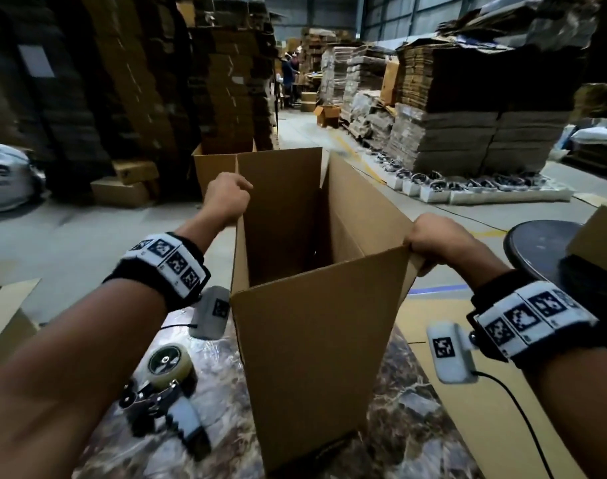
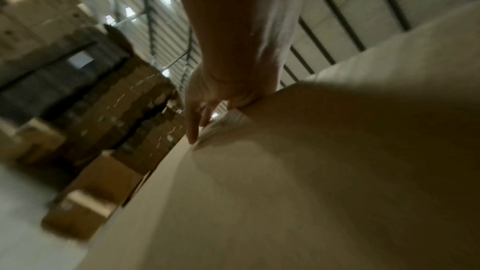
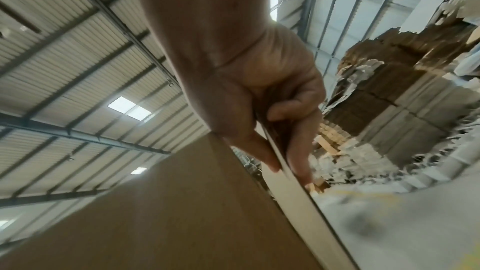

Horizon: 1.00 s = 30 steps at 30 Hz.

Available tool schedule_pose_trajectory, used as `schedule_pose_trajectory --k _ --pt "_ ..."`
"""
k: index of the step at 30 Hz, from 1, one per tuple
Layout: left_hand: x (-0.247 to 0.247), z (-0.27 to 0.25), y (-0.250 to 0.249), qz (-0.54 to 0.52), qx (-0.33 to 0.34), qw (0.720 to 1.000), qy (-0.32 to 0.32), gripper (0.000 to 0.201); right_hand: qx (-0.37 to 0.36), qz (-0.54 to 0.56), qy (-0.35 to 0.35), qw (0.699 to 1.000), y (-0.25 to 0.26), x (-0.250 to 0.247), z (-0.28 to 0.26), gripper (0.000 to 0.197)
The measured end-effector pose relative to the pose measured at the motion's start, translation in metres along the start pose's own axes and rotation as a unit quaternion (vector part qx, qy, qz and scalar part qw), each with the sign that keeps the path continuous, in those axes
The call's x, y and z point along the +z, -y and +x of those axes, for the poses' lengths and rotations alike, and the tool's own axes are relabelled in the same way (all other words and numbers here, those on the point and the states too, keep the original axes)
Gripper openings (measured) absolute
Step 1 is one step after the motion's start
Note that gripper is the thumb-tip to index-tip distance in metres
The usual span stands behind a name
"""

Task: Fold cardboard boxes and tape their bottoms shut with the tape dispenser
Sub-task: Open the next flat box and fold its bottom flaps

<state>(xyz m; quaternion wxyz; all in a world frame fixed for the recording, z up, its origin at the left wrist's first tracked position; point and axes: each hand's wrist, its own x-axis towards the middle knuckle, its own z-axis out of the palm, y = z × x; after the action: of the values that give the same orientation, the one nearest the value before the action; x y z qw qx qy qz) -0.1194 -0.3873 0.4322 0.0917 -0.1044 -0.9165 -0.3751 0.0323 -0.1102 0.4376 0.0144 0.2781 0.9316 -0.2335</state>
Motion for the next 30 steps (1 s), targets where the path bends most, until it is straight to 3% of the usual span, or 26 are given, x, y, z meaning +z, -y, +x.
schedule_pose_trajectory --k 3,6,10,12,14,16,18,20,22,24,26,28,30 --pt "-0.008 -0.022 -0.02 0.209 0.163 0.963 0.053 0.033 -0.013 0.005 0.028 1.0 -0.013 -0.013 -0.014 0.01" --pt "-0.018 -0.078 -0.041 0.246 0.23 0.92 0.201 0.023 -0.026 0.001 0.031 0.999 -0.036 -0.026 -0.021 0.009" --pt "-0.033 -0.162 -0.082 0.226 0.18 0.893 0.345 0.024 -0.024 -0.002 0.022 0.999 -0.068 -0.031 -0.029 0.014" --pt "-0.047 -0.195 -0.1 0.178 0.118 0.868 0.448 0.039 -0.031 -0.004 0.019 0.999 -0.075 -0.03 -0.033 0.018" --pt "-0.05 -0.225 -0.111 0.214 0.081 0.831 0.507 0.057 -0.044 -0.013 0.022 0.999 -0.078 -0.029 -0.037 0.02" --pt "-0.039 -0.245 -0.112 0.319 0.106 0.814 0.473 0.057 -0.058 -0.03 0.02 0.998 -0.08 -0.03 -0.04 0.023" --pt "-0.027 -0.251 -0.11 0.39 0.147 0.823 0.386 0.048 -0.068 -0.059 -0.004 0.996 -0.081 -0.033 -0.045 0.02" --pt "-0.021 -0.247 -0.104 0.402 0.132 0.844 0.329 0.045 -0.076 -0.106 -0.074 0.989 -0.086 -0.034 -0.05 0.017" --pt "-0.015 -0.241 -0.097 0.414 0.122 0.853 0.294 0.047 -0.106 -0.111 -0.166 0.974 -0.09 -0.029 -0.057 0.032" --pt "-0.008 -0.238 -0.094 0.43 0.122 0.854 0.267 0.047 -0.216 -0.063 -0.275 0.935 -0.086 -0.017 -0.074 0.037" --pt "0.001 -0.236 -0.096 0.442 0.128 0.853 0.246 0.047 -0.382 -0.003 -0.336 0.861 -0.074 0.004 -0.102 0.034" --pt "0.01 -0.232 -0.098 0.452 0.141 0.851 0.226 0.045 -0.504 -0.005 -0.296 0.811 -0.059 0.035 -0.125 0.034" --pt "0.018 -0.228 -0.098 0.48 0.16 0.834 0.218 0.039 -0.516 -0.057 -0.192 0.833 -0.05 0.072 -0.13 0.041"
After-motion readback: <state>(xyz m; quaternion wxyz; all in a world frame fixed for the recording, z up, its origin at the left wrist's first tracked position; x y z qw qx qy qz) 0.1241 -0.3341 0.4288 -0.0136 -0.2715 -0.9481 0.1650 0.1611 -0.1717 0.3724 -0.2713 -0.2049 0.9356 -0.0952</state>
